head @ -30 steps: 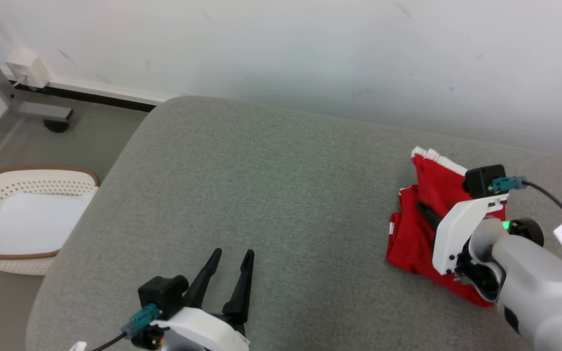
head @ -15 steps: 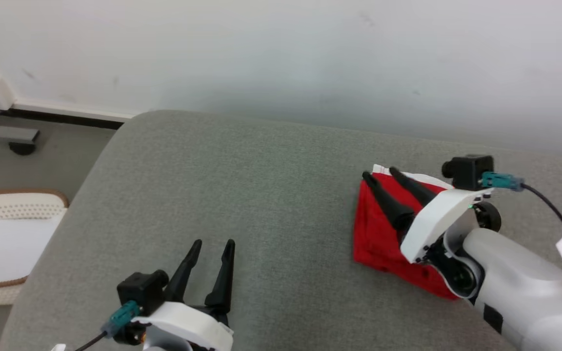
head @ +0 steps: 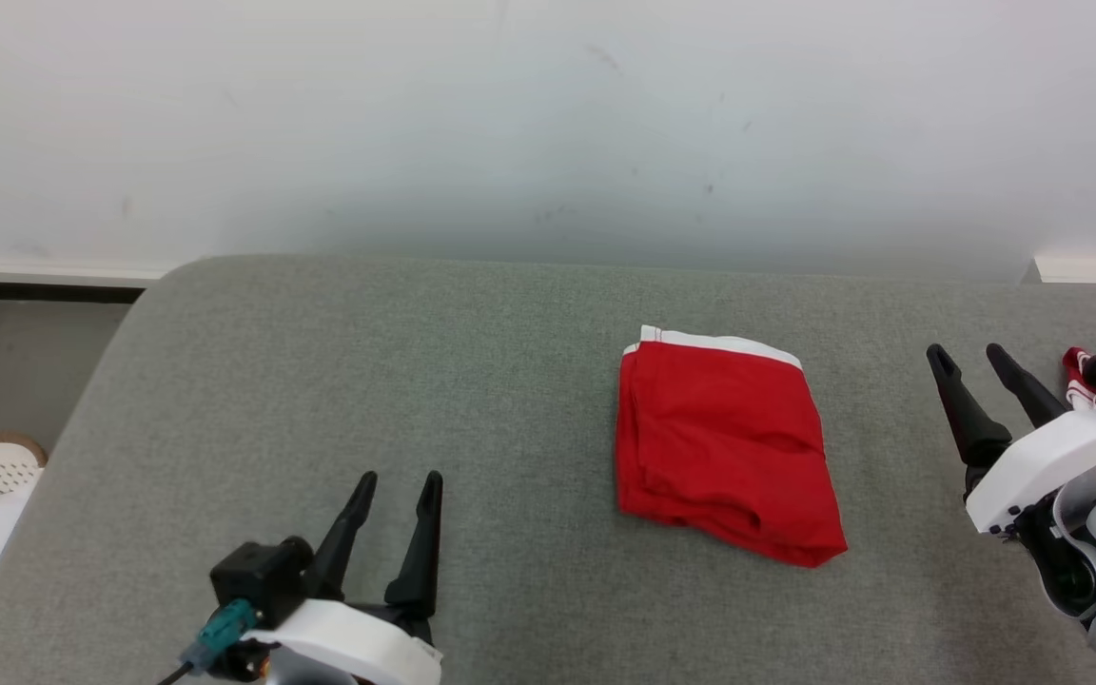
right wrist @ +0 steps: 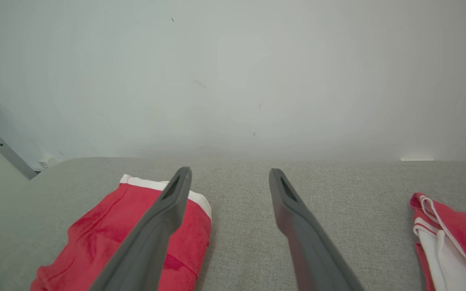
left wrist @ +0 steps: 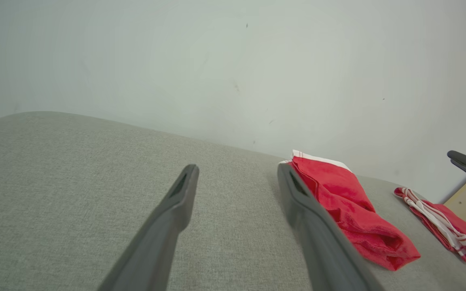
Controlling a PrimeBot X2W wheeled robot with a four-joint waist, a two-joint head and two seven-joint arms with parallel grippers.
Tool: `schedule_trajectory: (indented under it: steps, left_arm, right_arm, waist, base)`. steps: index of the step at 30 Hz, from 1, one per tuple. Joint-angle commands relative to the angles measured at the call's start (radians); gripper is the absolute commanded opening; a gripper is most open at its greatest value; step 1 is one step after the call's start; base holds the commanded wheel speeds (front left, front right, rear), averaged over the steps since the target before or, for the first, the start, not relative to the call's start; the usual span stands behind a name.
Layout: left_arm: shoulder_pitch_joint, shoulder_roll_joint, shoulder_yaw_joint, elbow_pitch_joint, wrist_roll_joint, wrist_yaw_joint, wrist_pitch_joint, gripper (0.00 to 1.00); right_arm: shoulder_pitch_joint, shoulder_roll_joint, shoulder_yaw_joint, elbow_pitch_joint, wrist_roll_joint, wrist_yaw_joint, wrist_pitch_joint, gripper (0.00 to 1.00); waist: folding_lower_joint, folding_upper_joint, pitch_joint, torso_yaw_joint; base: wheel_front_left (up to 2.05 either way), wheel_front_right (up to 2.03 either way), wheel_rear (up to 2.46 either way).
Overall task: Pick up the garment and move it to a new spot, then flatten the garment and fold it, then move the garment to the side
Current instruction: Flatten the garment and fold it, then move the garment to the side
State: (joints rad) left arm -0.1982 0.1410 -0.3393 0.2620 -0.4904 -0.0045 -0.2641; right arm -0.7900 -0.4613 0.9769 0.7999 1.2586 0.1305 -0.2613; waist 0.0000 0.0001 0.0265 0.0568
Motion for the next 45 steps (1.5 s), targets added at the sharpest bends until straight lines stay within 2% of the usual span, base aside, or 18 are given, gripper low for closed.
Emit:
schedule_trajectory:
  steps: [1,5,8,13,17,20,25,31,34,45]
  left_arm:
    - [0.01,0.001,0.002,0.003,0.02,-0.003,0.0,1.0]
    - [0.008,-0.009,0.005,0.001,0.027,-0.012,0.0,1.0]
    - [0.021,-0.014,0.026,-0.017,0.039,-0.01,0.0,1.0]
    - [0.053,-0.011,0.07,-0.041,0.086,-0.008,0.0,1.0]
    - [0.082,-0.019,0.114,-0.056,0.118,-0.014,0.0,1.0]
    - [0.1,-0.029,0.148,-0.069,0.156,-0.021,0.0,1.0]
    - [0.125,-0.052,0.214,-0.1,0.212,-0.031,0.0,1.0]
    - [0.14,-0.078,0.274,-0.123,0.258,-0.036,0.0,1.0]
    - [0.139,-0.082,0.285,-0.118,0.274,-0.045,0.0,1.0]
    - [0.125,-0.089,0.278,-0.111,0.266,-0.066,0.0,1.0]
  right_arm:
    - [0.021,0.015,-0.021,0.011,-0.014,0.0,-0.004,1.0]
    - [0.055,0.03,-0.134,0.027,-0.096,0.0,-0.004,1.0]
    - [0.102,0.034,-0.267,-0.009,-0.19,0.0,-0.003,1.0]
    - [0.245,0.051,-0.498,-0.136,-0.389,0.0,-0.003,1.0]
    - [0.383,0.095,-0.656,-0.279,-0.542,0.0,-0.003,1.0]
    - [0.477,0.136,-0.733,-0.385,-0.626,0.0,-0.003,1.0]
    - [0.603,0.195,-0.808,-0.522,-0.727,0.0,-0.003,1.0]
    - [0.685,0.291,-0.873,-0.583,-0.778,0.0,-0.003,1.0]
    - [0.691,0.306,-0.875,-0.591,-0.794,0.0,-0.003,1.0]
    - [0.674,0.296,-0.853,-0.559,-0.799,0.0,-0.003,1.0]
  waist:
    - [0.0,-0.0001,0.004,-0.001]
    - [0.0,-0.0001,0.005,0.006]
    - [0.0,-0.0001,0.0,0.004]
    - [0.0,-0.0001,-0.012,-0.019]
    - [0.0,-0.0001,-0.02,-0.043]
    - [0.0,-0.0001,-0.023,-0.062]
    - [0.0,-0.0001,-0.022,-0.092]
    - [0.0,-0.0001,-0.006,-0.119]
    - [0.0,-0.0001,0.002,-0.127]
    - [0.0,-0.0001,0.003,-0.118]
  base:
    - [0.0,0.0,0.0]
    - [0.0,0.0,0.0]
    - [0.0,0.0,0.0]
    - [0.0,0.0,0.0]
    - [0.0,0.0,0.0]
    - [0.0,0.0,0.0]
    - [0.0,0.0,0.0]
    - [0.0,0.0,0.0]
    - [0.0,0.0,0.0]
    - [0.0,0.0,0.0]
